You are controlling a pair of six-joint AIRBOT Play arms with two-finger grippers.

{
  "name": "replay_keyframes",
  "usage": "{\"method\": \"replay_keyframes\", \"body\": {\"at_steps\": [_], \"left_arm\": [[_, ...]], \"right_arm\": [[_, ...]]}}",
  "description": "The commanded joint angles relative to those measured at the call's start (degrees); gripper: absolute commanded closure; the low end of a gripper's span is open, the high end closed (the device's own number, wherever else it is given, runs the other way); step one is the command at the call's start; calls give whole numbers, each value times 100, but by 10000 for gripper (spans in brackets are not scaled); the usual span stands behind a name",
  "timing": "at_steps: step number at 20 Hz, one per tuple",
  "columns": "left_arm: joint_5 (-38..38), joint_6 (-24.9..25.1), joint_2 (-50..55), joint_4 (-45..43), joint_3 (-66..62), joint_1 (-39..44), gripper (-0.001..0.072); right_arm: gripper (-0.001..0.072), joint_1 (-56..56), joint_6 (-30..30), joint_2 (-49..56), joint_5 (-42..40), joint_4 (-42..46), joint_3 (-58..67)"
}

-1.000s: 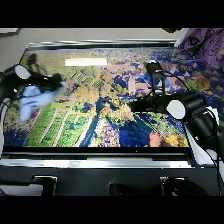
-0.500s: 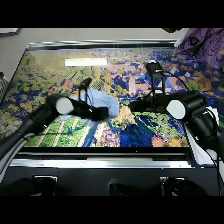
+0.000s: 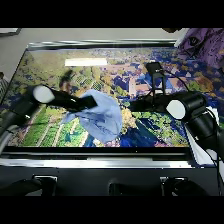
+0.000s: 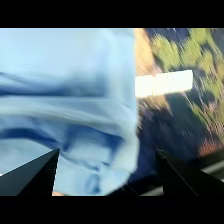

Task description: Fold the clothes and pants, and hang the long-sleeved shirts on hangers.

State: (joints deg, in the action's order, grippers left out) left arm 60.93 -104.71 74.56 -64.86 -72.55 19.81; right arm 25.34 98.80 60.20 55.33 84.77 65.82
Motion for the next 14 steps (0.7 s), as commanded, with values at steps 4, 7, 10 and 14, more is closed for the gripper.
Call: {"method": "replay_keyframes", "body": {"at_steps": [4, 7, 10, 14], "left_arm": [[765, 577, -83, 15, -188, -2343, -13], [750, 684, -42, 9, -170, -2846, -13], [699, 726, 42, -26, -170, -3049, -13], [638, 726, 240, -24, -170, -3069, -13]], "right_arm": [[588, 4, -9, -2, 48, 57, -2], [462, 4, -66, 61, 208, 57, -24], [464, -26, 120, 315, 490, 354, -28], [344, -1047, -127, 837, -195, -1661, -861]]}}
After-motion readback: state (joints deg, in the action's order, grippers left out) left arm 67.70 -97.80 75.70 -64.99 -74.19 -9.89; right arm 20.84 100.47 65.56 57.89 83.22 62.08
